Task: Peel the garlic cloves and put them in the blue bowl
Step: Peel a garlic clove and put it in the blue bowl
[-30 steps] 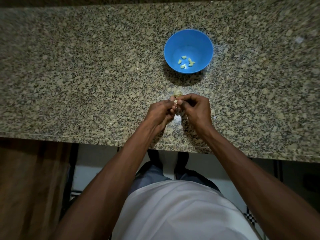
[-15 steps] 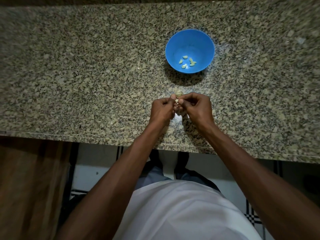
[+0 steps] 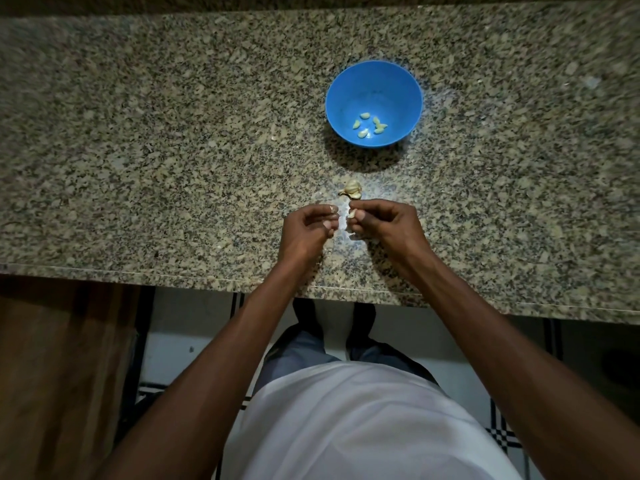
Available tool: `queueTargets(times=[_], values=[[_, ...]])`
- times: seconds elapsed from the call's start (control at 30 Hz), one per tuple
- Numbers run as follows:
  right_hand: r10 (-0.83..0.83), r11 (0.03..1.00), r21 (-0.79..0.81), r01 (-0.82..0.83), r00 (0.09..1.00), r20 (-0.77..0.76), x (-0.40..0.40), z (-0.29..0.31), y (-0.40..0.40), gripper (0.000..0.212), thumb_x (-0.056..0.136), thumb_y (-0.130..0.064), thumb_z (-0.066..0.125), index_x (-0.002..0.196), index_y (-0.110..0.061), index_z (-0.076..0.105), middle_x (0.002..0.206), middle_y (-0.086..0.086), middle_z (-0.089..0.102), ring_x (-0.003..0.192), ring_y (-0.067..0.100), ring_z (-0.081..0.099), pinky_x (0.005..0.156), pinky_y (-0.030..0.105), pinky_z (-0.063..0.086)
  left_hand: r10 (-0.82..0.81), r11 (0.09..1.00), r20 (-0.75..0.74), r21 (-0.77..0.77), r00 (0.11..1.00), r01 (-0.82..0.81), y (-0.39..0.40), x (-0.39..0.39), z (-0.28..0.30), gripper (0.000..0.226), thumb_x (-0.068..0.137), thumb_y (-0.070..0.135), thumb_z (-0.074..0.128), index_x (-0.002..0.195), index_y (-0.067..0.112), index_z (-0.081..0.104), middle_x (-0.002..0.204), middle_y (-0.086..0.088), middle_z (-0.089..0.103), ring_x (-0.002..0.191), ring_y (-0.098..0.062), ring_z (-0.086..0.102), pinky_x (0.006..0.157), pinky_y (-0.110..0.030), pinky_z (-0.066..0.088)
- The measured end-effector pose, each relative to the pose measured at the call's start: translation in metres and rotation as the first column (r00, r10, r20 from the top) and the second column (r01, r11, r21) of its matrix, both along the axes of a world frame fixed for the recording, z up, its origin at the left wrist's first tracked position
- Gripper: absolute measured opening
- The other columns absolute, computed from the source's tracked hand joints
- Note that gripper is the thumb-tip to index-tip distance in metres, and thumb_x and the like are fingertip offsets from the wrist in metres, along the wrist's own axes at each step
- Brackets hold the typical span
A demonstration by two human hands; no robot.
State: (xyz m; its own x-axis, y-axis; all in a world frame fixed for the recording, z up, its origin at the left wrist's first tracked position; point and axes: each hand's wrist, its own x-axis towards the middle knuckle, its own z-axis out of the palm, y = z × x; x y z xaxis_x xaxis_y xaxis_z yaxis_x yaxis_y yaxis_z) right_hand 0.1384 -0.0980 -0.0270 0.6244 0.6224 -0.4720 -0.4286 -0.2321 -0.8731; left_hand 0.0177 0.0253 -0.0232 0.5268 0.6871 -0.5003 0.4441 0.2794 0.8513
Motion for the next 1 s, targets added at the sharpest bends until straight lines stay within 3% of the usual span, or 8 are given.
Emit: queueTargets(times=[0.1, 0.2, 0.33, 0.47, 0.57, 0.73, 0.87, 1.0], values=[[0.004, 1.000, 0.004, -0.003, 1.000, -0.025, -0.002, 0.000, -0.002, 0.022, 0.095, 0.002, 0.072, 0.116, 0.006, 0.074, 0.102, 0.024, 0.077, 0.082, 0.024, 0.074, 0.091, 0.049, 0.063, -0.135, 0.981, 0.021, 0.145, 0.991, 0.130, 0.001, -0.007, 0.001, 0.017, 0.092, 0.007, 0.077, 0.109, 0.009, 0.078, 0.104, 0.000, 0.079, 0.099, -0.011, 0.075, 0.088, -0.031, 0.062], [-0.001, 1.000, 0.005, 0.001, 0.999, -0.034, -0.003, 0.001, -0.003, 0.022, 0.091, -0.003, 0.078, 0.111, 0.005, 0.076, 0.099, 0.022, 0.078, 0.080, 0.025, 0.074, 0.085, 0.044, 0.064, -0.172, 0.966, 0.052, 0.206, 0.984, 0.159, 0.000, -0.008, 0.004, 0.019, 0.090, 0.018, 0.082, 0.107, 0.009, 0.080, 0.101, 0.001, 0.080, 0.097, -0.010, 0.075, 0.089, -0.030, 0.062], [-0.004, 1.000, 0.013, 0.005, 0.999, -0.032, -0.004, 0.001, -0.004, 0.023, 0.090, -0.007, 0.081, 0.108, 0.006, 0.076, 0.097, 0.026, 0.077, 0.075, 0.021, 0.072, 0.078, 0.034, 0.064, -0.206, 0.946, 0.060, 0.268, 0.977, 0.184, -0.001, -0.008, 0.006, 0.019, 0.088, 0.015, 0.083, 0.106, 0.010, 0.081, 0.101, 0.002, 0.080, 0.098, -0.010, 0.076, 0.088, -0.032, 0.062], [0.012, 1.000, 0.016, -0.011, 0.997, -0.071, -0.002, 0.003, -0.005, 0.022, 0.092, -0.007, 0.078, 0.108, 0.007, 0.075, 0.092, 0.022, 0.077, 0.078, 0.023, 0.072, 0.085, 0.042, 0.062, -0.198, 0.928, 0.037, 0.328, 0.980, 0.175, -0.003, -0.006, 0.010, 0.012, 0.088, 0.010, 0.081, 0.101, 0.010, 0.082, 0.095, 0.003, 0.080, 0.091, -0.006, 0.076, 0.084, -0.024, 0.061], [0.023, 1.000, 0.020, -0.022, 0.998, -0.052, -0.002, 0.005, -0.006, 0.019, 0.092, -0.004, 0.077, 0.107, 0.007, 0.075, 0.091, 0.021, 0.077, 0.076, 0.024, 0.071, 0.079, 0.038, 0.063, -0.214, 0.915, 0.010, 0.351, 0.977, 0.197, -0.003, -0.004, 0.011, 0.011, 0.089, 0.013, 0.081, 0.099, 0.012, 0.082, 0.093, 0.004, 0.080, 0.088, -0.005, 0.076, 0.082, -0.027, 0.063], [0.061, 0.998, -0.011, -0.061, 0.993, 0.098, -0.001, 0.008, -0.007, 0.013, 0.094, -0.003, 0.075, 0.105, 0.004, 0.077, 0.096, 0.024, 0.077, 0.077, 0.024, 0.072, 0.079, 0.040, 0.065, -0.244, 0.932, 0.004, 0.277, 0.970, 0.233, 0.001, -0.001, 0.017, 0.013, 0.088, 0.015, 0.083, 0.099, 0.008, 0.082, 0.090, -0.002, 0.081, 0.083, -0.010, 0.078, 0.075, -0.025, 0.063], [0.088, 0.996, -0.050, -0.080, 0.980, 0.179, 0.000, 0.006, -0.004, 0.006, 0.094, -0.003, 0.076, 0.100, -0.002, 0.079, 0.090, 0.015, 0.080, 0.080, 0.028, 0.076, 0.080, 0.047, 0.065, -0.245, 0.933, -0.027, 0.264, 0.969, 0.244, 0.004, 0.001, 0.017, 0.017, 0.090, 0.015, 0.082, 0.102, 0.003, 0.081, 0.088, -0.005, 0.080, 0.077, -0.009, 0.077, 0.066, -0.018, 0.057], [0.113, 0.993, -0.054, -0.104, 0.971, 0.210, 0.002, 0.005, -0.003, 0.007, 0.094, -0.001, 0.074, 0.098, -0.004, 0.079, 0.090, 0.011, 0.080, 0.088, 0.030, 0.079, 0.082, 0.045, 0.065, -0.122, 0.992, 0.035, -0.041, 0.992, 0.123, 0.002, 0.002, 0.013, 0.015, 0.094, 0.013, 0.076, 0.105, 0.003, 0.079, 0.090, -0.013, 0.079, 0.077, -0.015, 0.074, 0.073, -0.027, 0.058]])
